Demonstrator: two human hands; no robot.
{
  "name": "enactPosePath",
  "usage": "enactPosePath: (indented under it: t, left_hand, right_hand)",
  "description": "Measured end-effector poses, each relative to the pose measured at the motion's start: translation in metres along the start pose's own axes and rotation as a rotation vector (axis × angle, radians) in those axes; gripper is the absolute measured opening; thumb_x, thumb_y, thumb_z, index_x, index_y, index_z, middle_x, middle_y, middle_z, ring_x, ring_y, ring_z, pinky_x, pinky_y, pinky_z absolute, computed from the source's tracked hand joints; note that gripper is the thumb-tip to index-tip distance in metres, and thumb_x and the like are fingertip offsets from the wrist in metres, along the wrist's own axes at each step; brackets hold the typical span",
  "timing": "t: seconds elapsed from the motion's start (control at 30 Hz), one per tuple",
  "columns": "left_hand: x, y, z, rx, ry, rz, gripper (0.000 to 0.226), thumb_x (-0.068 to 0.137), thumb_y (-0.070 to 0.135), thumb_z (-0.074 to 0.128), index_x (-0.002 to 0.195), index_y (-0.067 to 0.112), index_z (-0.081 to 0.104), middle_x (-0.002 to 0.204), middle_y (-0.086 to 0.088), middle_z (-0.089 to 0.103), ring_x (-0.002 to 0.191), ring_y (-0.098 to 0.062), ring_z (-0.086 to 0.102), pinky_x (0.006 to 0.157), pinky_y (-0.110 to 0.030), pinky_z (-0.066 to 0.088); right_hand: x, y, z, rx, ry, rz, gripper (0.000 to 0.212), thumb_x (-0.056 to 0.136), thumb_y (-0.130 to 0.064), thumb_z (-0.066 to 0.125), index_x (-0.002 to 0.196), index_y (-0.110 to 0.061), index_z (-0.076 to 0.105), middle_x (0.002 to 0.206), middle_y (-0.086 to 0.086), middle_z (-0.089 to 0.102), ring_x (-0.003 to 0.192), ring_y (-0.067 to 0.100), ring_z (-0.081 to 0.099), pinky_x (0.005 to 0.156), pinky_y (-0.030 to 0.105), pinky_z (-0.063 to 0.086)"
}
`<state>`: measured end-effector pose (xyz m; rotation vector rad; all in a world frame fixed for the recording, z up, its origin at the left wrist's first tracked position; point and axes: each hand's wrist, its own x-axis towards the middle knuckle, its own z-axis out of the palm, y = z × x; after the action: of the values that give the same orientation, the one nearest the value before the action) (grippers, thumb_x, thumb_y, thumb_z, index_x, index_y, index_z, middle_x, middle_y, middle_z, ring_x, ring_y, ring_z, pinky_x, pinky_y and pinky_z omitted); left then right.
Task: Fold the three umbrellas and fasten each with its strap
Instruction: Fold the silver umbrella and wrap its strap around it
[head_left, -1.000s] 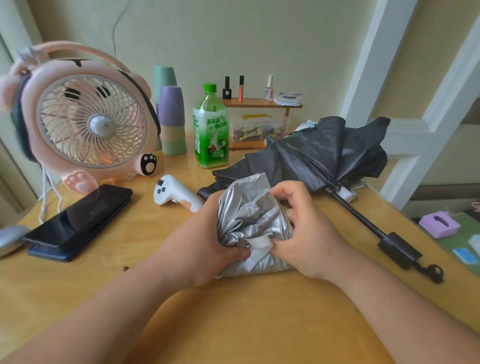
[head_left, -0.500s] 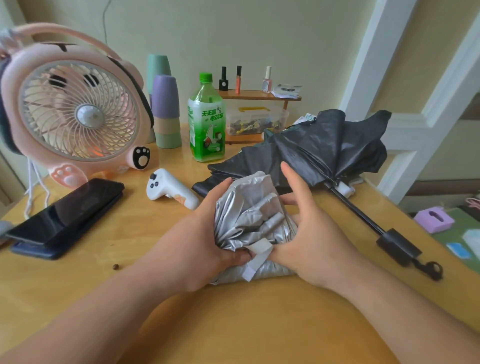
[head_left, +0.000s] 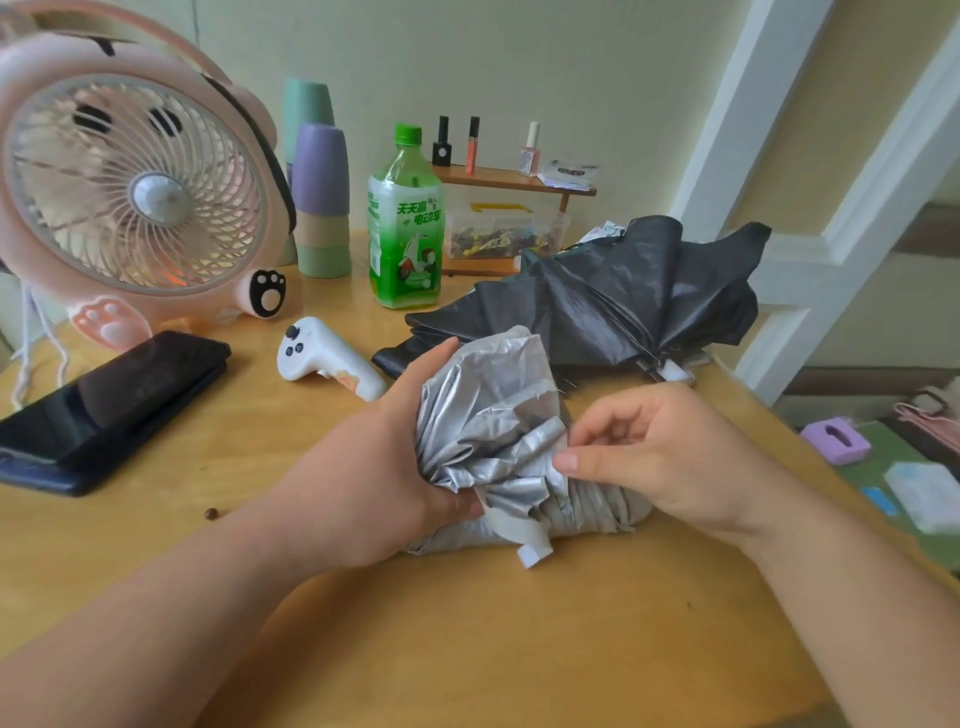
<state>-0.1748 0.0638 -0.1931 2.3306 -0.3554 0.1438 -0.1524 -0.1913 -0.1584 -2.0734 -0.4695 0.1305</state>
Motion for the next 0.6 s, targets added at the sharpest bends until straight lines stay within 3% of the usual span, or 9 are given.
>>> enactPosePath:
  t: [0.1,0.27,0.43,0.6]
  left_hand:
    - [0.001,-0.001,0.0,-0.018,-0.011,0.015,0.122,0.068,0.044,0.09,0.154,0.057,0.004,0.133,0.028,0.059,0.122,0.0,0.058,0.103,-0.031,0.048]
    - [0.0,-0.005,-0.002,-0.054,-0.001,0.013,0.122,0.064,0.053,0.086,0.154,0.057,0.003,0.128,0.033,0.059,0.117,0.006,0.058,0.092,-0.015,0.045]
    - [0.005,-0.007,-0.005,-0.094,-0.031,0.005,0.125,0.059,0.063,0.083,0.156,0.05,0.006,0.131,0.027,0.06,0.12,-0.003,0.06,0.102,-0.038,0.05]
    - [0.006,-0.006,-0.004,-0.065,-0.023,-0.004,0.123,0.058,0.054,0.087,0.156,0.048,0.014,0.13,0.028,0.06,0.12,0.0,0.058,0.102,-0.03,0.048]
  right_hand:
    - [0.001,-0.005,-0.003,-0.028,0.022,-0.095,0.008,0.078,-0.014,0.086,0.084,-0.016,0.082,0.081,0.016,0.075,0.074,0.033,0.067,0.074,0.042,0.057]
    - [-0.003,-0.002,-0.002,-0.025,-0.097,-0.291,0.015,0.082,-0.024,0.082,0.086,-0.01,0.079,0.077,0.006,0.068,0.066,0.021,0.058,0.063,0.032,0.05]
    - [-0.008,0.003,-0.006,0.029,-0.155,-0.353,0.007,0.083,-0.025,0.076,0.081,-0.019,0.076,0.071,0.001,0.056,0.063,0.01,0.049,0.061,0.023,0.044]
    - [-0.009,0.009,-0.009,-0.006,-0.179,-0.371,0.009,0.086,-0.021,0.072,0.092,-0.015,0.077,0.079,-0.002,0.062,0.067,0.021,0.055,0.063,0.032,0.048]
